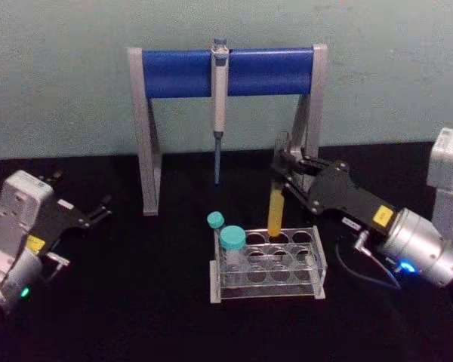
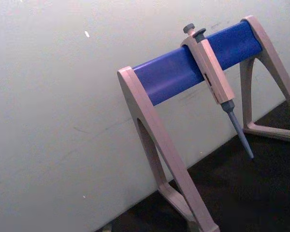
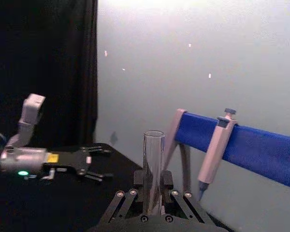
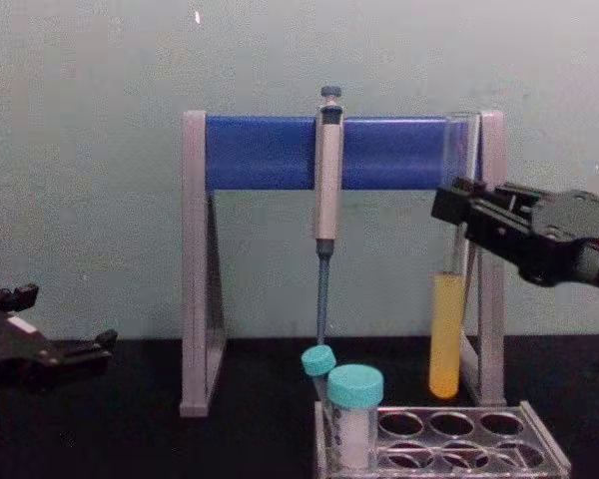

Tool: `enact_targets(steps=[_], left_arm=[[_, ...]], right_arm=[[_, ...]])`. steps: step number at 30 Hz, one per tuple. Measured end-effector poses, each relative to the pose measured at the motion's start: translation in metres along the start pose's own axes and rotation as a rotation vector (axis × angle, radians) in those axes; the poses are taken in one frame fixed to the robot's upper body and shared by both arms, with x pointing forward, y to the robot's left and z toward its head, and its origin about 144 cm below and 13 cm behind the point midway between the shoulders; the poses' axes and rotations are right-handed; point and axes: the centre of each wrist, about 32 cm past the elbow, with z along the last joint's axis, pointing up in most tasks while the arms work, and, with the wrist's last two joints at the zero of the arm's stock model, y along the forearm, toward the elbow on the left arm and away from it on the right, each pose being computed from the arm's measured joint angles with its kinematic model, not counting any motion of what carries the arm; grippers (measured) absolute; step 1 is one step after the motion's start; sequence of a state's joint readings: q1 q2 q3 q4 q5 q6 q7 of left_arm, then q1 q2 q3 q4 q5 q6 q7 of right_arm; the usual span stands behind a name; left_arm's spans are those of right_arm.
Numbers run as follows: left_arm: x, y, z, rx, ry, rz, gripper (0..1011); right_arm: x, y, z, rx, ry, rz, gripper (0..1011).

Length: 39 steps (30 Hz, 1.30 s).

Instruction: Pick up the test tube from the test tube rack, shake it, then place it back into the test tube rack.

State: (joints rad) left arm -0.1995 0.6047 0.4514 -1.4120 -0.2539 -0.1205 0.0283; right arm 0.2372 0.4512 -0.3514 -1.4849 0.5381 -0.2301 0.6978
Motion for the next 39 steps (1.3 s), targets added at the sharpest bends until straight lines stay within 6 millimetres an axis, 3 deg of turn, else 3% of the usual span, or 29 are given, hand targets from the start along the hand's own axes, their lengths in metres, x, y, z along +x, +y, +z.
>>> enact_targets(steps=[11,17,27,39], left_arm=[[0.0,0.0,0.0,0.0,0.0,0.0,1001],[0.0,0.0,0.0,0.0,0.0,0.0,1001],[0.0,0.0,0.0,0.0,0.0,0.0,1001],[0.0,0.0,0.0,0.0,0.0,0.0,1001]], right_arm=[[0.0,-0.035,0.016,-0.063,-0.004,-0.044,229],[0.002,-0.041,0.02,-0.092,-0.054,-0.119,229],[0.003,-0.025,0.018,-0.078,-0.15,-0.238,229],[0.005,0.0,0.004,0.013,-0.093,-0.229,229]])
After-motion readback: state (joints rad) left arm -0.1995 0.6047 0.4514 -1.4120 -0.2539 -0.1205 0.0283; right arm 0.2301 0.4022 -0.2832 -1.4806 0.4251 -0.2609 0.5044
